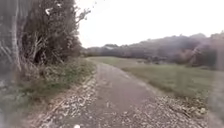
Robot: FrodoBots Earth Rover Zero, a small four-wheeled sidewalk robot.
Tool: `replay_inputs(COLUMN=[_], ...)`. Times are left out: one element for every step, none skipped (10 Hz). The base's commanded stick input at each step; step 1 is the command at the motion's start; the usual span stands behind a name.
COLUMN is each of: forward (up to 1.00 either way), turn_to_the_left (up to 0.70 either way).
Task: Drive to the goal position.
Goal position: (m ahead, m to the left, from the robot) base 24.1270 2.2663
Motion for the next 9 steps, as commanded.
replay_inputs(forward=[0.7, 0.7, 0.7, 0.7, 0.7, 0.7, 0.7, 0.7, 0.7], turn_to_the_left=[-0.14, -0.14, 0.0, 0.0, 0.0, 0.0, 0.0, 0.0, 0.0])
